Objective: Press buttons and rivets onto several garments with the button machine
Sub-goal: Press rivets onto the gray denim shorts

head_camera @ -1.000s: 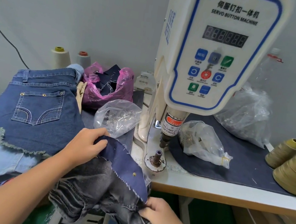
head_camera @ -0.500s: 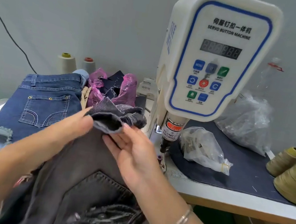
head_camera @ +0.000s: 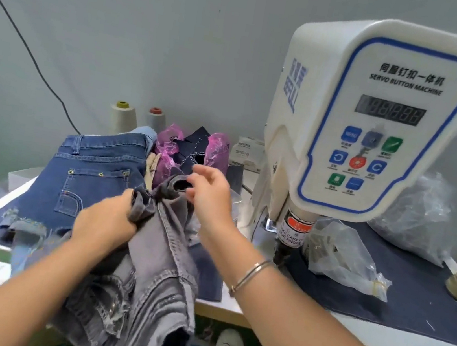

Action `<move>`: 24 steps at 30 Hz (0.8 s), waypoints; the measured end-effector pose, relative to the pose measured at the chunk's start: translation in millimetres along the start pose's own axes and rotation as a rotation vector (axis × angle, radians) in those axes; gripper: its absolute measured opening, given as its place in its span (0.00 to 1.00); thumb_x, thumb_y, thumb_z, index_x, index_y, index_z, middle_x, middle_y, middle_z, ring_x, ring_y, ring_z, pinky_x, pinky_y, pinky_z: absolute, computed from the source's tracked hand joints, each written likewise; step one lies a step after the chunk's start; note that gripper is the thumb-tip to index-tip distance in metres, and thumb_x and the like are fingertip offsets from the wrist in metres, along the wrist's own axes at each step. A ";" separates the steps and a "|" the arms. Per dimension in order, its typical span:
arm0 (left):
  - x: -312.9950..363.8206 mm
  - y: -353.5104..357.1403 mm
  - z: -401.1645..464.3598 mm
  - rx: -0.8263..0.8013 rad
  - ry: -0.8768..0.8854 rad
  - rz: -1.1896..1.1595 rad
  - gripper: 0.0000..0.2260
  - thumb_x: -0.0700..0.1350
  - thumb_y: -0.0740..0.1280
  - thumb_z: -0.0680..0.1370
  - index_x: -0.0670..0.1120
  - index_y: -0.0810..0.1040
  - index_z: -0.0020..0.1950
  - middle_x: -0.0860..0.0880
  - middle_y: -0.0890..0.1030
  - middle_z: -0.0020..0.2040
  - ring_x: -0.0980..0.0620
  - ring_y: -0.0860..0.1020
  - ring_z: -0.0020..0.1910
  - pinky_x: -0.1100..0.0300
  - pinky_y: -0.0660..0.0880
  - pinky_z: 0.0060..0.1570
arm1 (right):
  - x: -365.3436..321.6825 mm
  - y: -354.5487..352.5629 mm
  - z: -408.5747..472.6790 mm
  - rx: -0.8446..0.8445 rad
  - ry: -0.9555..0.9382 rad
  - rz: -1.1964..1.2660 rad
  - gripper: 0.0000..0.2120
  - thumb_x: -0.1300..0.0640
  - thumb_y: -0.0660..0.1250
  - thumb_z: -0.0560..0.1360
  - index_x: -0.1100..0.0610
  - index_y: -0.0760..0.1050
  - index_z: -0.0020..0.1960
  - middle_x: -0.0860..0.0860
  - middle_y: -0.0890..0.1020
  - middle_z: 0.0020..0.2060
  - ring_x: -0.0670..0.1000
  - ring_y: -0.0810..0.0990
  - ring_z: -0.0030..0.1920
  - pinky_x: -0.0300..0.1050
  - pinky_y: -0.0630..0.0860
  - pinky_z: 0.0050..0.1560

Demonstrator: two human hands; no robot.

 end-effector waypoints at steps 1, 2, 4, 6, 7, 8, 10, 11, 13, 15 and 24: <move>-1.7 8.0 -3.5 0.054 0.009 -0.006 0.09 0.47 0.63 0.74 0.49 0.67 0.53 0.43 0.81 0.49 0.39 0.79 0.47 0.53 0.68 0.38 | 0.4 -1.2 13.0 0.055 -0.020 -0.056 0.08 0.61 0.59 0.79 0.50 0.74 0.52 0.49 0.80 0.47 0.47 0.76 0.41 0.41 0.76 0.45; -3.9 13.8 -5.5 0.130 0.021 -0.024 0.08 0.49 0.62 0.76 0.49 0.68 0.51 0.44 0.81 0.47 0.40 0.80 0.45 0.53 0.68 0.37 | 0.3 -1.8 26.3 0.108 -0.034 -0.102 0.09 0.61 0.59 0.79 0.51 0.74 0.53 0.51 0.80 0.49 0.48 0.77 0.44 0.43 0.76 0.47; -6.3 19.8 -7.9 0.229 0.031 -0.048 0.07 0.51 0.61 0.77 0.49 0.67 0.46 0.46 0.81 0.43 0.40 0.80 0.40 0.53 0.68 0.34 | -1.3 -1.3 52.3 0.194 -0.099 -0.221 0.11 0.62 0.57 0.79 0.53 0.76 0.54 0.52 0.81 0.53 0.51 0.77 0.49 0.44 0.75 0.49; -7.3 22.8 -7.7 0.255 0.035 -0.046 0.07 0.49 0.62 0.78 0.49 0.66 0.43 0.47 0.80 0.40 0.40 0.79 0.38 0.54 0.68 0.32 | -6.2 5.3 76.2 0.218 -0.210 -0.407 0.14 0.62 0.56 0.79 0.55 0.78 0.56 0.53 0.81 0.55 0.53 0.77 0.54 0.45 0.74 0.54; -7.4 22.9 -7.2 0.257 0.031 -0.038 0.07 0.48 0.63 0.77 0.49 0.66 0.43 0.47 0.80 0.39 0.40 0.79 0.37 0.54 0.68 0.32 | -8.5 9.7 87.2 0.204 -0.251 -0.494 0.15 0.62 0.55 0.78 0.55 0.79 0.57 0.54 0.81 0.55 0.55 0.77 0.55 0.47 0.74 0.56; -8.2 23.8 -6.5 0.265 0.024 -0.035 0.07 0.47 0.63 0.77 0.49 0.66 0.43 0.47 0.80 0.39 0.40 0.79 0.36 0.54 0.68 0.32 | -9.6 14.8 97.5 0.175 -0.281 -0.580 0.15 0.61 0.55 0.79 0.55 0.79 0.57 0.55 0.82 0.54 0.56 0.77 0.55 0.50 0.74 0.56; -8.3 25.1 -6.5 0.269 0.014 -0.037 0.07 0.46 0.64 0.77 0.49 0.66 0.42 0.47 0.79 0.38 0.40 0.78 0.35 0.54 0.68 0.31 | -8.6 24.5 116.6 0.116 -0.359 -0.831 0.15 0.60 0.56 0.79 0.55 0.80 0.58 0.56 0.82 0.53 0.58 0.77 0.55 0.53 0.74 0.56; -7.8 25.3 -7.4 0.268 0.014 -0.039 0.07 0.45 0.64 0.77 0.49 0.67 0.42 0.46 0.79 0.38 0.39 0.78 0.35 0.54 0.67 0.31 | -7.5 29.5 123.6 0.087 -0.411 -1.001 0.15 0.60 0.57 0.79 0.55 0.79 0.59 0.56 0.82 0.54 0.58 0.77 0.56 0.54 0.74 0.57; -7.2 25.5 -9.1 0.275 0.010 -0.039 0.06 0.44 0.66 0.76 0.49 0.69 0.43 0.46 0.79 0.37 0.38 0.78 0.35 0.53 0.66 0.31 | -3.2 39.6 133.9 -0.011 -0.510 -1.309 0.15 0.63 0.59 0.78 0.57 0.78 0.61 0.56 0.81 0.56 0.58 0.76 0.58 0.53 0.74 0.59; -6.9 24.8 -9.5 0.273 0.006 -0.035 0.06 0.43 0.68 0.75 0.47 0.71 0.44 0.45 0.79 0.37 0.37 0.78 0.34 0.53 0.66 0.31 | 4.8 45.4 140.7 -0.139 -0.491 -1.451 0.17 0.67 0.59 0.76 0.58 0.77 0.61 0.57 0.79 0.57 0.59 0.76 0.59 0.53 0.74 0.55; -2.3 22.1 -12.4 0.293 0.028 -0.020 0.10 0.35 0.71 0.66 0.45 0.73 0.40 0.44 0.78 0.32 0.38 0.76 0.29 0.56 0.61 0.29 | 30.2 31.7 143.3 -0.160 -0.519 -1.656 0.14 0.67 0.58 0.77 0.57 0.74 0.60 0.56 0.77 0.54 0.59 0.79 0.53 0.50 0.69 0.41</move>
Point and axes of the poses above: each hand's wrist, its own z-axis towards the middle knuckle, its own y-axis out of the palm, x = y × z, the point moved 2 cm from there along z, towards the middle knuckle
